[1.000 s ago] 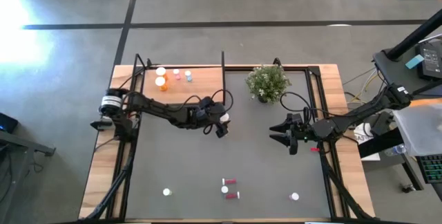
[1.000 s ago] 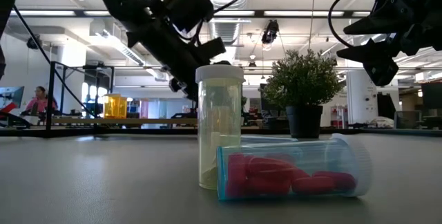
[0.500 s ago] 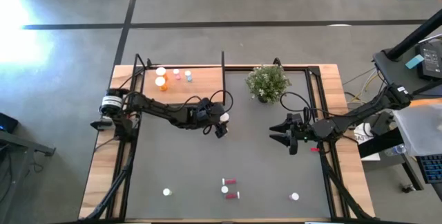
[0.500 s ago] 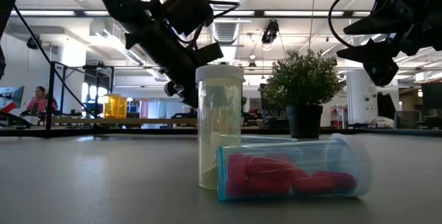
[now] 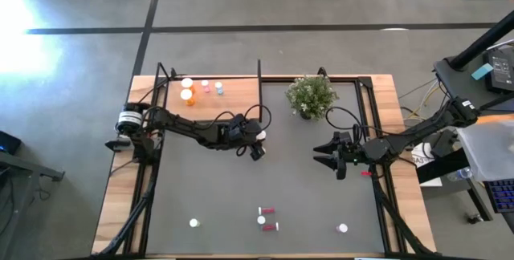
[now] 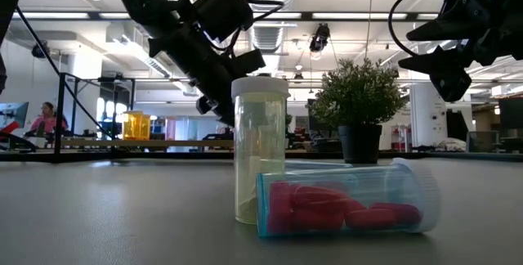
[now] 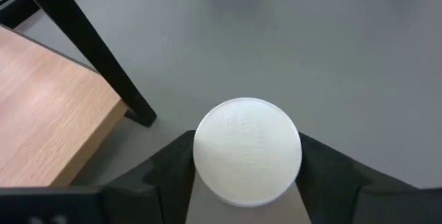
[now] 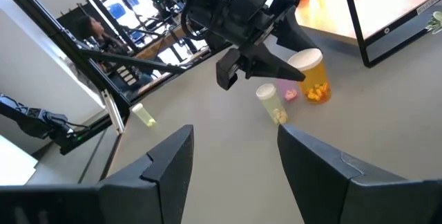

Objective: Pick and place medicine bottles onto shelf by color
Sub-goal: Put the large orange pill bottle on the shelf aligned with the other large orange pill bottles

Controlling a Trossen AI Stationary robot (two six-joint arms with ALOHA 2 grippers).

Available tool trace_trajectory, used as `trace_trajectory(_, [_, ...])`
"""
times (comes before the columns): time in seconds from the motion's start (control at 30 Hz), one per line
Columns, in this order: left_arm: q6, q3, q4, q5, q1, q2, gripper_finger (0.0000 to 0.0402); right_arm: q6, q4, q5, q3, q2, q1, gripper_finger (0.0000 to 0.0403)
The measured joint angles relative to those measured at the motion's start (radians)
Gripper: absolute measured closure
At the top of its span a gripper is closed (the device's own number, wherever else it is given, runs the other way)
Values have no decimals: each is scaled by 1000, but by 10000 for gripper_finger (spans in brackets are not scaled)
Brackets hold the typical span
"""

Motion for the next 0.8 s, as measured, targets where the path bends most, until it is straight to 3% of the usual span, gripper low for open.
trace_trajectory(0.43, [0, 5, -1, 0, 0, -83, 199, 0, 0, 0, 0, 0, 0, 202])
trace_trajectory(0.63, [1, -1, -116, -41, 0, -195, 199, 0, 0, 0, 0, 0, 0, 202])
trace_trajectory(0.8, [-1, -8, -283, -152, 0, -302, 198, 0, -2, 0, 0, 0, 0, 202])
